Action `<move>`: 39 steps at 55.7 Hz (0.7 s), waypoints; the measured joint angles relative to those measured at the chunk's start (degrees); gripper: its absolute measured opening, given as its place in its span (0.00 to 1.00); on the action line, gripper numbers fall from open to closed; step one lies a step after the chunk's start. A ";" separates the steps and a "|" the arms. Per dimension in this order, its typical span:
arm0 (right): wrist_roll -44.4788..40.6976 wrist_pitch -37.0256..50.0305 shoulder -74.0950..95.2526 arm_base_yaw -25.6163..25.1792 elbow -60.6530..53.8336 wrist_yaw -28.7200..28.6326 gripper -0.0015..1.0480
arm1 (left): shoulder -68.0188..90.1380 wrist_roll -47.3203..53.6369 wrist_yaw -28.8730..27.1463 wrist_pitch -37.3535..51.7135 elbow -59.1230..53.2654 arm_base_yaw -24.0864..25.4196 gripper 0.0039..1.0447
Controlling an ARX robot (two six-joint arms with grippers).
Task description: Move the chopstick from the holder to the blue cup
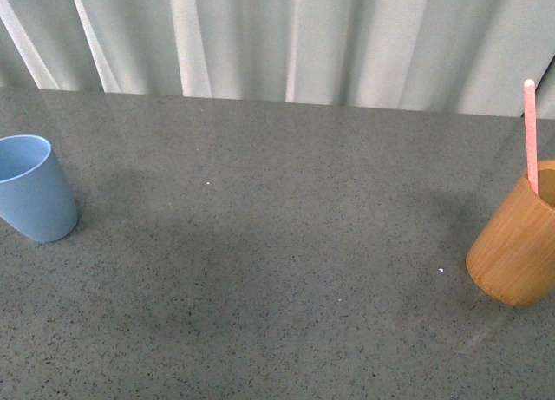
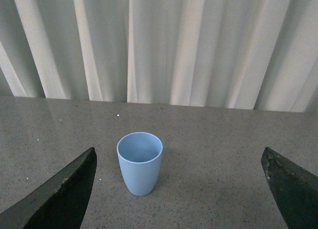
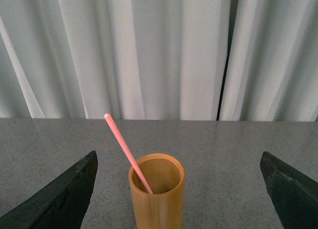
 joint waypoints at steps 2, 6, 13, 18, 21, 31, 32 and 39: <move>0.00 0.00 0.00 0.00 0.00 -0.02 0.90 | 1.44 -1.73 -4.59 -3.10 0.92 -1.27 0.94; 0.00 0.00 0.00 0.00 0.00 0.02 0.90 | 7.41 -5.09 -12.02 -9.66 3.72 -1.75 0.94; 0.00 0.00 0.00 0.00 0.00 -0.02 0.90 | 23.17 -6.01 -7.13 -4.61 7.04 4.81 0.94; 0.00 0.00 0.00 0.00 0.00 -0.02 0.90 | 34.18 -4.22 -2.19 -1.11 12.63 9.18 0.94; 0.00 0.00 0.00 0.00 0.00 0.00 0.90 | 44.19 -1.18 -0.52 -1.51 19.30 11.08 0.94; 0.00 0.00 0.00 0.00 0.00 -0.02 0.90 | 70.82 7.08 3.32 -13.25 39.78 11.96 0.94; 0.00 0.00 0.00 0.00 0.00 -0.02 0.90 | 72.76 7.98 3.02 -13.81 41.55 11.96 0.94; 0.00 0.00 0.00 0.00 0.00 0.00 0.90 | 82.49 10.19 1.49 -16.85 51.52 11.96 0.94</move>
